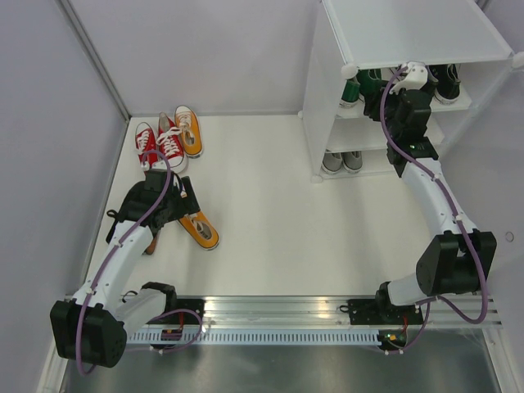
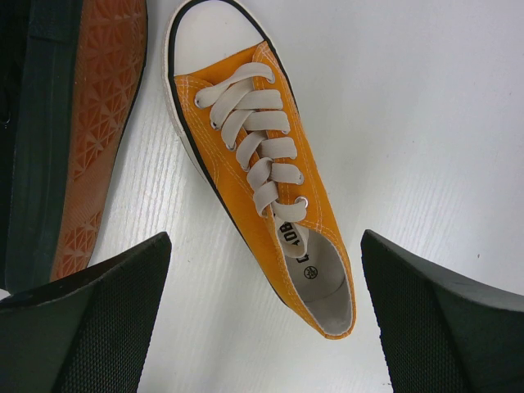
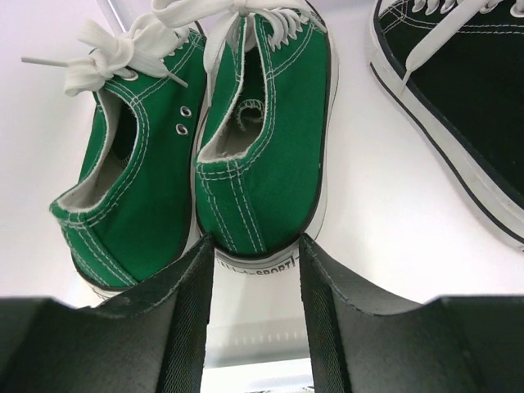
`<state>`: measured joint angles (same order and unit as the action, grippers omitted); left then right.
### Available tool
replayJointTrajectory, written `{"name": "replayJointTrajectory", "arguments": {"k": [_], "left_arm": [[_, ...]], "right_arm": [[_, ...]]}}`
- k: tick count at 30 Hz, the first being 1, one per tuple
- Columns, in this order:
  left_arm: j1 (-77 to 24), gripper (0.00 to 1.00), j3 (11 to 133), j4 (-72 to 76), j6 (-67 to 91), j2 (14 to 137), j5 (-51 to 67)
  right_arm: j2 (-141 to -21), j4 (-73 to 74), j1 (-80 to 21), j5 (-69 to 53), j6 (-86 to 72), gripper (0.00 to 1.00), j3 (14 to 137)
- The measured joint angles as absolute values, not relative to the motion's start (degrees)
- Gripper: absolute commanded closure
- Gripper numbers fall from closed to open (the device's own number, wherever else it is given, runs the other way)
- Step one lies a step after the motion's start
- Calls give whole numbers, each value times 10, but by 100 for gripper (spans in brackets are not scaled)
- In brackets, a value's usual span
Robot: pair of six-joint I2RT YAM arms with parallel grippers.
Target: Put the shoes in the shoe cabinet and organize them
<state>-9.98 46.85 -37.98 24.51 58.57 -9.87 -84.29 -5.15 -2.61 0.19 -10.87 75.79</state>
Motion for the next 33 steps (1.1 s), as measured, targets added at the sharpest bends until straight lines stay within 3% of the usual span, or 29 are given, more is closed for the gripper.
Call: {"name": "replayJointTrajectory", "arguments": {"k": [5, 7, 8, 9, 12, 18, 28, 33], "left_arm": [[-100, 0, 469, -380, 245, 586, -99], [-100, 0, 469, -380, 245, 586, -99], [-100, 0, 469, -380, 245, 586, -99], [-100, 0, 469, -380, 245, 586, -99], [-100, 0, 469, -380, 245, 586, -99], [-100, 0, 469, -380, 245, 586, -99], [-100, 0, 469, -380, 245, 586, -99], [-100, 0, 469, -380, 245, 586, -99]], "right_arm": [[-846, -58, -28, -2, -112, 100, 758], [-846, -59, -28, -2, -112, 93, 758], [-846, -58, -28, -1, -112, 88, 758], [-846, -58, -28, 0, -111, 70, 757], [-844, -53, -29, 1, -107, 49, 757], [-836, -30, -32, 7, -98, 31, 757], [-763, 68, -33, 15, -90, 18, 773], [-698, 117, -33, -7, -95, 22, 769]]}}
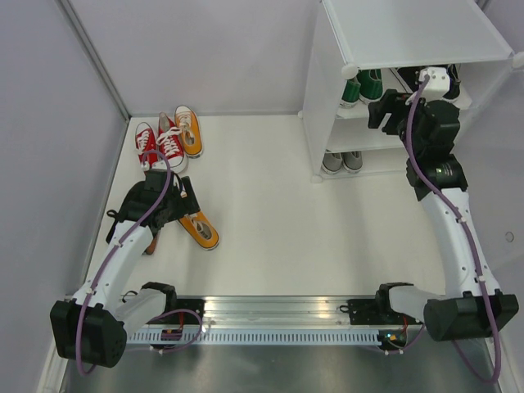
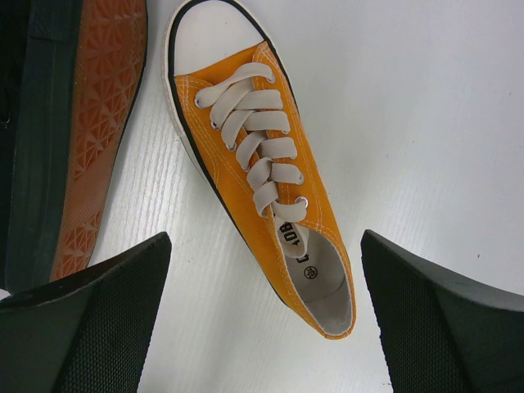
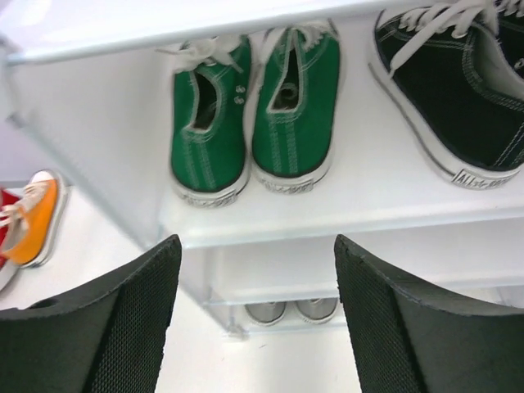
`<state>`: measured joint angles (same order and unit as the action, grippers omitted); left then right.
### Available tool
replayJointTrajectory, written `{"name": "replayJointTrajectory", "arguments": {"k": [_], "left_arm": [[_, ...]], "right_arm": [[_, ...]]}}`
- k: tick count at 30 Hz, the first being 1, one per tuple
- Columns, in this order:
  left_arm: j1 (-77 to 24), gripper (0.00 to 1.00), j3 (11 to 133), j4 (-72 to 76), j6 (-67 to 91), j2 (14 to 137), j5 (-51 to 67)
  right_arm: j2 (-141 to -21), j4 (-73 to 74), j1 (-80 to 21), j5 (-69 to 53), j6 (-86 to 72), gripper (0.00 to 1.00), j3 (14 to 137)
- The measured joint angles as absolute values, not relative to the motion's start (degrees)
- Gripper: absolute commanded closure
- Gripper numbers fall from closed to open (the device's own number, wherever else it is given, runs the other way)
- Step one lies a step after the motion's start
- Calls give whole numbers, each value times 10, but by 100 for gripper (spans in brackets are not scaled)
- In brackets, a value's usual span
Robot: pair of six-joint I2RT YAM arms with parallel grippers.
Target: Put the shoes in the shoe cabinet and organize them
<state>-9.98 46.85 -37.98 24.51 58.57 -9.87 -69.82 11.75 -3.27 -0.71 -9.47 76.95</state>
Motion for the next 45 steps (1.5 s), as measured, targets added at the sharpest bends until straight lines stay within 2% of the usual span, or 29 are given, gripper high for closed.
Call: {"name": "replayJointTrajectory", "arguments": {"k": [7, 11, 17, 20, 23, 29, 45], "left_arm": [[-100, 0, 469, -380, 245, 586, -99], [-100, 0, 469, -380, 245, 586, -99], [-100, 0, 469, -380, 245, 586, -102], [-100, 0, 469, -380, 245, 586, -102], [-100, 0, 469, -380, 245, 586, -102], [-100, 0, 469, -380, 245, 586, -104], [-100, 0, 468, -379, 245, 586, -104]], "right_arm": [[-644, 108, -87, -57, -118, 28, 692], [-674, 89, -151, -44, -123, 32, 650], [-735, 20, -181, -5, -126, 46, 635], [-771, -23, -181, 14, -127, 60, 637], [-813, -49, -181, 24, -127, 85, 649], [-858, -64, -185, 43, -97, 99, 681], [-960, -90, -212, 111, -77, 99, 772]]}}
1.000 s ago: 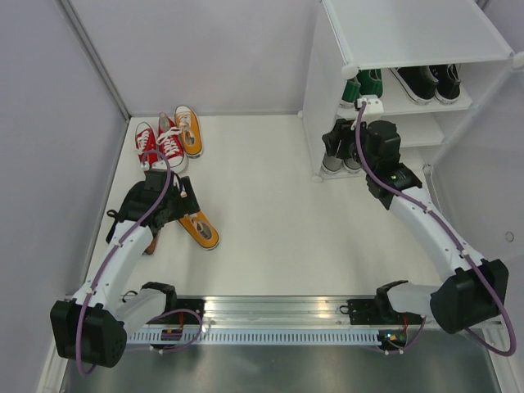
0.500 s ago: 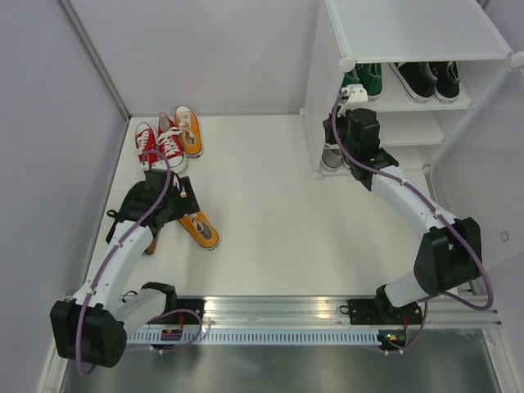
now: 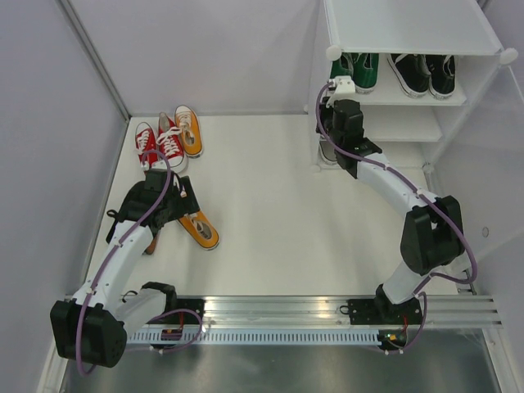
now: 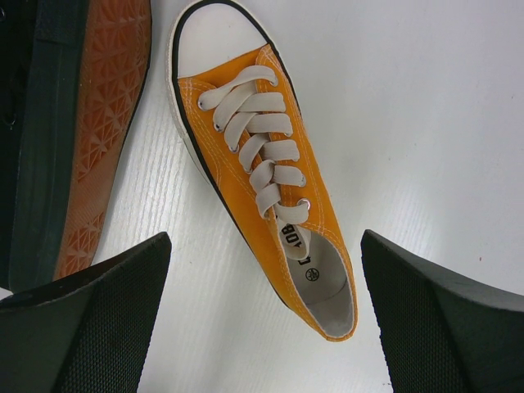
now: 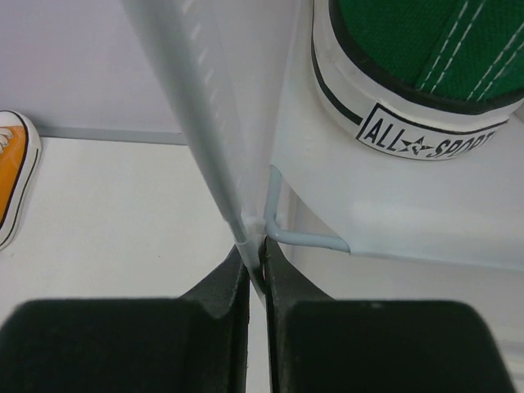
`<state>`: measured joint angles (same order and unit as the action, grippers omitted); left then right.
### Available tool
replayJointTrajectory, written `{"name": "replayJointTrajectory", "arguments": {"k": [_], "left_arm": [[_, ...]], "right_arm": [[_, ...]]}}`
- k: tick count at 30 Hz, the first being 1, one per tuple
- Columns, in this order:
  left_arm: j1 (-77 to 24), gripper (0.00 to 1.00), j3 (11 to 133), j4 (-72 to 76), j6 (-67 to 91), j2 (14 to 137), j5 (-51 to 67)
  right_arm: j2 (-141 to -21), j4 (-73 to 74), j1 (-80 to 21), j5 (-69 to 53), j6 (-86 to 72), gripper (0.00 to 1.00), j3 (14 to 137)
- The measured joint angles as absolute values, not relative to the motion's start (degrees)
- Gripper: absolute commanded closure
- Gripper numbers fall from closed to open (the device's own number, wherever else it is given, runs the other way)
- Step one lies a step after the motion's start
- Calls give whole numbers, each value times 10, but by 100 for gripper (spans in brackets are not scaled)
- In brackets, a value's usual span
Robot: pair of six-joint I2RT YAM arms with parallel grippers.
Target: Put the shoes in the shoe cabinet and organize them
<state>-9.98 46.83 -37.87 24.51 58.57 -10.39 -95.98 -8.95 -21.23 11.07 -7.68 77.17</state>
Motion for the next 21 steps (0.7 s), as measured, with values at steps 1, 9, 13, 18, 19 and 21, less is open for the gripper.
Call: {"name": "replayJointTrajectory", "arguments": {"k": [1, 9, 13, 18, 19, 21], "left_arm": [[-100, 0, 468, -379, 245, 586, -104], [-100, 0, 468, -378, 245, 586, -104], [-100, 0, 468, -377, 245, 585, -103], [-100, 0, 468, -377, 245, 585, -100], [-100, 0, 468, -376, 245, 584, -99], [-100, 0, 468, -376, 246, 584, -96]], "right_arm": [[-960, -89, -215, 119, -77, 96, 772], [-945, -93, -228, 132, -118, 30, 760], [-904, -66, -234, 126, -127, 16, 743], [-833, -20, -234, 121, -132, 10, 734], [-818, -8, -234, 120, -133, 9, 733], [-786, 14, -234, 120, -135, 8, 725]]}}
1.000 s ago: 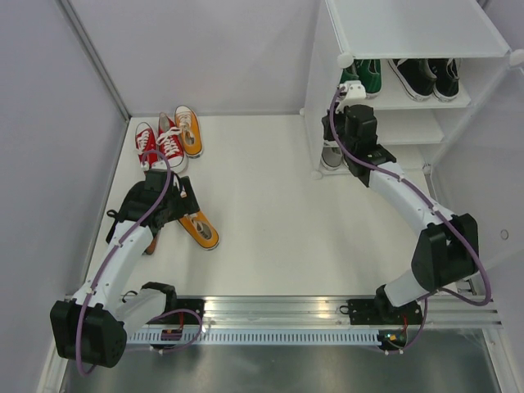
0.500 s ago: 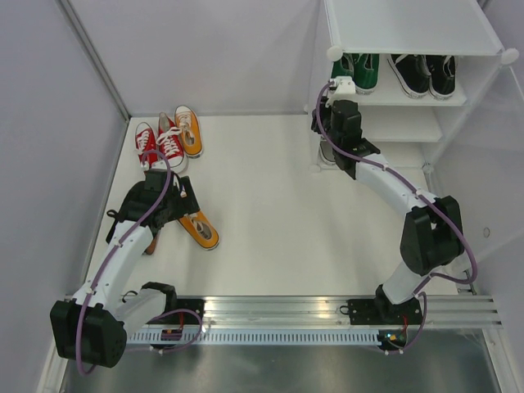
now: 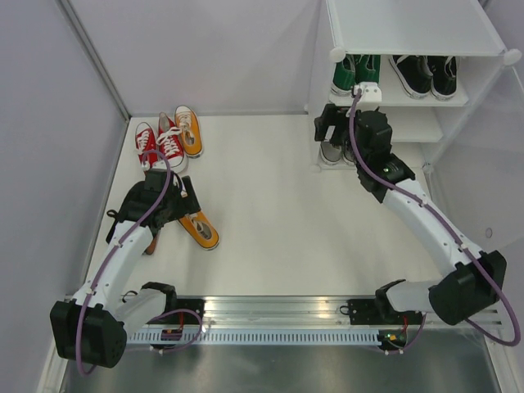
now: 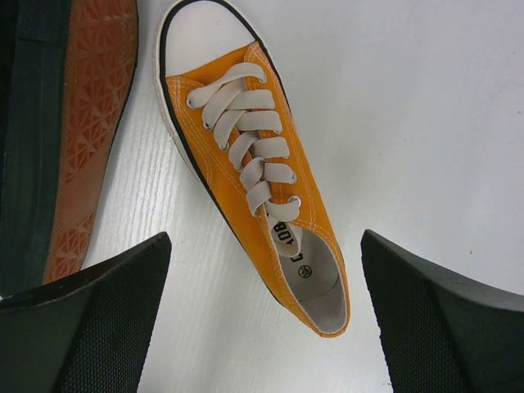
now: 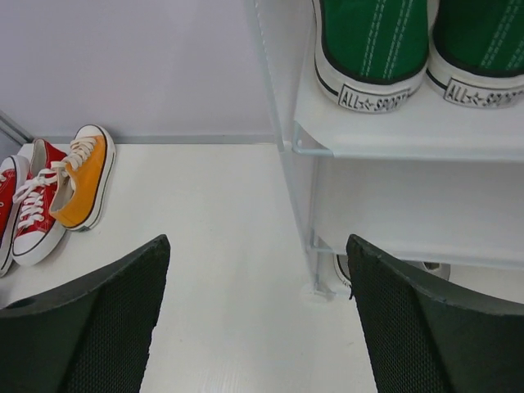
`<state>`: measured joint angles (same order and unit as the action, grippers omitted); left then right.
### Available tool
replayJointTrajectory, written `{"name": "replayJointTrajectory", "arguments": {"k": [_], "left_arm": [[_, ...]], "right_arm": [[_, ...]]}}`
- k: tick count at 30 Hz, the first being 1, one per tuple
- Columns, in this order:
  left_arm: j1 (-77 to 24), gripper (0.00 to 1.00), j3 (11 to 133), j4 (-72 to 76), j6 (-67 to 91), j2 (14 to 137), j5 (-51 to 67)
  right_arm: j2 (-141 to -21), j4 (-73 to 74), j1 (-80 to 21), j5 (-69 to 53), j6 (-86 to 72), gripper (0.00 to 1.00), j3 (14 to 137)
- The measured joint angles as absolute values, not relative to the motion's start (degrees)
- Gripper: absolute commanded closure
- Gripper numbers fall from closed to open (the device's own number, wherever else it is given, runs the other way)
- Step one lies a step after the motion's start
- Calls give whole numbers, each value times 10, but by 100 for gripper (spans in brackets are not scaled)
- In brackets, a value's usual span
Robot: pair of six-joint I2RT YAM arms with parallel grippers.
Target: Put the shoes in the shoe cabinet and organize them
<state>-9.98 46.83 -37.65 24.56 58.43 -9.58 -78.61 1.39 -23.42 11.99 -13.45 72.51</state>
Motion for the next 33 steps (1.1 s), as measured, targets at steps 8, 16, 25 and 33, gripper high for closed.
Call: {"name": "replayJointTrajectory", "arguments": {"k": [8, 16, 25, 33], "left_arm": [[-100, 0, 468, -391, 259, 561, -79], [-100, 6, 419, -406, 319, 526, -89], [-100, 21, 370, -406, 384, 529, -88], [-102, 41, 322, -356, 409, 585, -53]], "right_arm": [[-632, 95, -234, 125, -157, 4, 600], [-522, 141, -234, 90, -177, 5, 472], [-465, 138, -234, 23, -188, 5, 402], [-437, 133, -234, 6, -189, 6, 387]]}}
